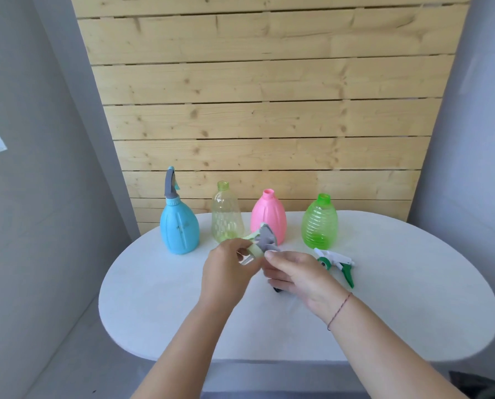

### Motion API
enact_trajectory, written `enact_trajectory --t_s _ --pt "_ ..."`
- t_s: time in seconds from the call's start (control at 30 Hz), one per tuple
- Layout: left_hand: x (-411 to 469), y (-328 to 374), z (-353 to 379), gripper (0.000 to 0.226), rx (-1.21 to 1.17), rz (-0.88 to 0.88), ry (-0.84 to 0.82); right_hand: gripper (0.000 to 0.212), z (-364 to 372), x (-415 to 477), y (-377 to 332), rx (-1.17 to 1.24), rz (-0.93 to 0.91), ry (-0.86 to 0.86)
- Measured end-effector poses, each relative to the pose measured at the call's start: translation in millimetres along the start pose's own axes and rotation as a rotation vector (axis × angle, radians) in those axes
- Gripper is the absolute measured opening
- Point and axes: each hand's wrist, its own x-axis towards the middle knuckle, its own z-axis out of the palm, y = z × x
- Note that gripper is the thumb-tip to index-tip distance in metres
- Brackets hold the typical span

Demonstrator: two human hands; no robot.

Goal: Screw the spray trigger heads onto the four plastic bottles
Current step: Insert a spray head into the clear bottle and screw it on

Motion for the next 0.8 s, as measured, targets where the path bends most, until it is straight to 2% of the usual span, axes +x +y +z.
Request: enact_trajectory --t_s 0.1,0.17,0.27,0.33,0.4,0.47,0.53,0.6,0.67,0.8 --pt "-7 12 7 0.017 0.011 0.070 -0.023 0.012 8 -1 -2 0.153 -0.010 -0.091" --pt "-11 17 12 0.020 0.026 0.092 -0.024 0.010 11 -1 -2 0.251 -0.039 -0.059" --pt "-11 20 16 0.024 0.032 0.118 -0.042 0.008 9 -1 -1 0.253 -0.068 0.024" --pt "-7 15 11 0.033 -0.026 0.108 -0.105 0.009 4 0 -4 0.241 -0.081 0.053" --pt "2 7 1 0.042 -0.183 0.035 -0.139 0.008 -2 0 -10 0.232 -0.093 0.077" --pt "18 -3 -7 0.045 -0.336 -0.077 -0.034 0.008 -9 0 -15 0.249 -0.108 0.099" --pt "37 -15 -6 0.061 -0.349 -0.166 0.096 0.011 -14 0 -18 0.257 -0.126 0.106" --pt "57 -24 2 0.087 -0.269 -0.193 0.118 0.012 -18 0 -19 0.258 -0.145 0.111" --pt "75 -30 12 0.104 -0.206 -0.185 0.122 0.011 -21 0 -20 0.265 -0.162 0.124" --pt "108 -43 29 0.113 -0.180 -0.182 0.167 0.009 -25 3 -19 0.273 -0.179 0.159"
